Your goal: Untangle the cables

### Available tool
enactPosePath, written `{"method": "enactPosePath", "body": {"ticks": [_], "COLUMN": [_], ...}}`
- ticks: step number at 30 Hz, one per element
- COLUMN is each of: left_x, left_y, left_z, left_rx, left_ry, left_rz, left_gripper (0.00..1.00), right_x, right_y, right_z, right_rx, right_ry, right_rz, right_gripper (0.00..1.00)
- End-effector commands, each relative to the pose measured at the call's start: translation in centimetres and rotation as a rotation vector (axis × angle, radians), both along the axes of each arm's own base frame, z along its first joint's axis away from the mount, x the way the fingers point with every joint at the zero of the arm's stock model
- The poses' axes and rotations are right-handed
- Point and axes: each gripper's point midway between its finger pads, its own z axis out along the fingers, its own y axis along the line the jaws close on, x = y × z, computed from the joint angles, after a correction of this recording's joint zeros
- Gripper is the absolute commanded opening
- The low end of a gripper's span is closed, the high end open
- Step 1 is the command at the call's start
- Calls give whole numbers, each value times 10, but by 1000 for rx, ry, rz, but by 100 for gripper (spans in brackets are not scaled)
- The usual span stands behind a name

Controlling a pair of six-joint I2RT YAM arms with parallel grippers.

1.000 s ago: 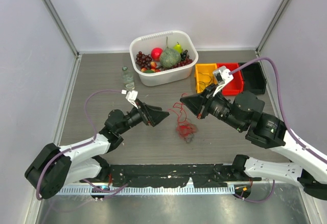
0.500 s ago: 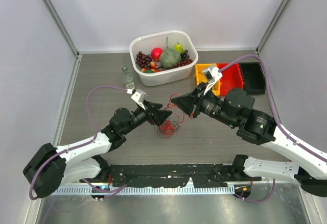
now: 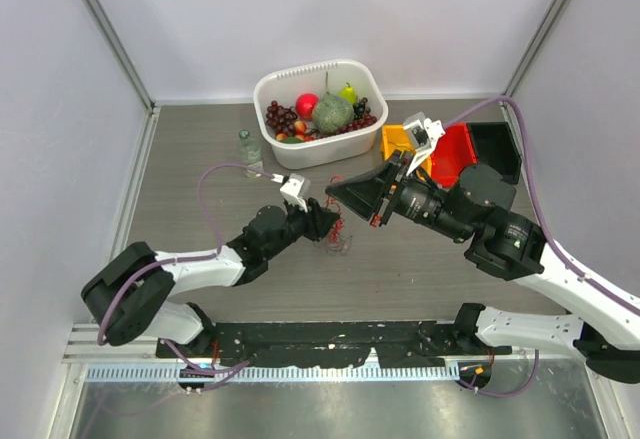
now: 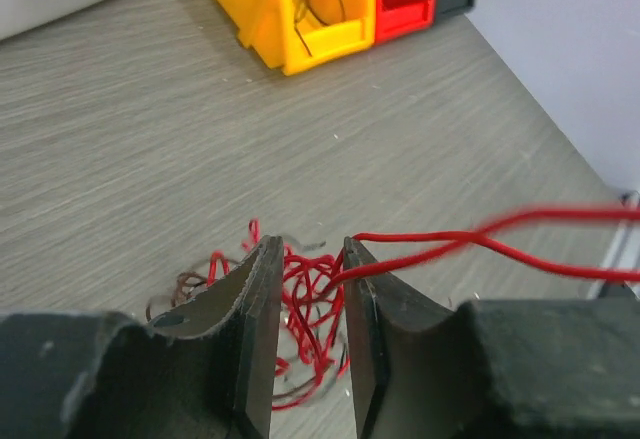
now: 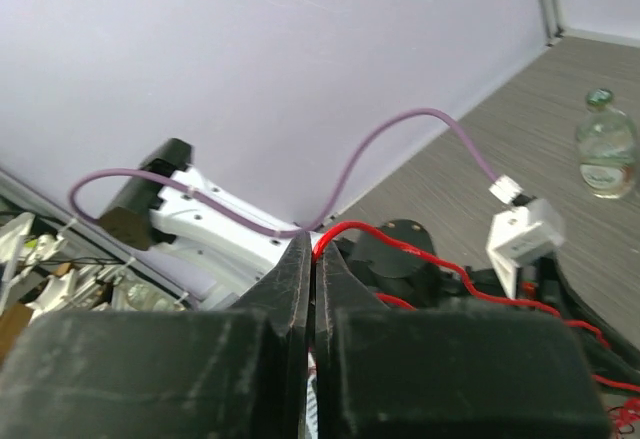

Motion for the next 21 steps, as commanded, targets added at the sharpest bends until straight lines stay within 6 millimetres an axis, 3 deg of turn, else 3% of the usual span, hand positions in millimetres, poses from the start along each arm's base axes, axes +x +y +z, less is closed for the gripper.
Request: {"method": "enactPosePath", "body": {"ticks": [1,4,6,10,14,17,21], "left_x": [33,42,49,59,62,64,62], "left_y": [1,-3,-3,14,34,39,41], "left_z": [30,32,23,-19,-59,-61,-59], "left_rx": [-83,-94,-69,-28,-37,-101,-95], "left_ry": [-82,-97,-79,34,180,203,200], "left_rz": [142,166,192,301,349,343,344], "left_gripper": [32,24,20,14,14,14,15], "right_x": [-28,-37,-41,-48,-60,-73,-76], "right_y": [-5,-7,-8,-22,-47,-71,-94], "right_z": [74,91,100,130,178,214,234], "right_rx": [209,250,264,290,336,401,447], "right_ry": [-84,-89,-95,-148,-250,-339,-409], "right_rz": [122,162,177,175,158,144,83], "right_gripper": [1,1,1,1,1,1,1]}}
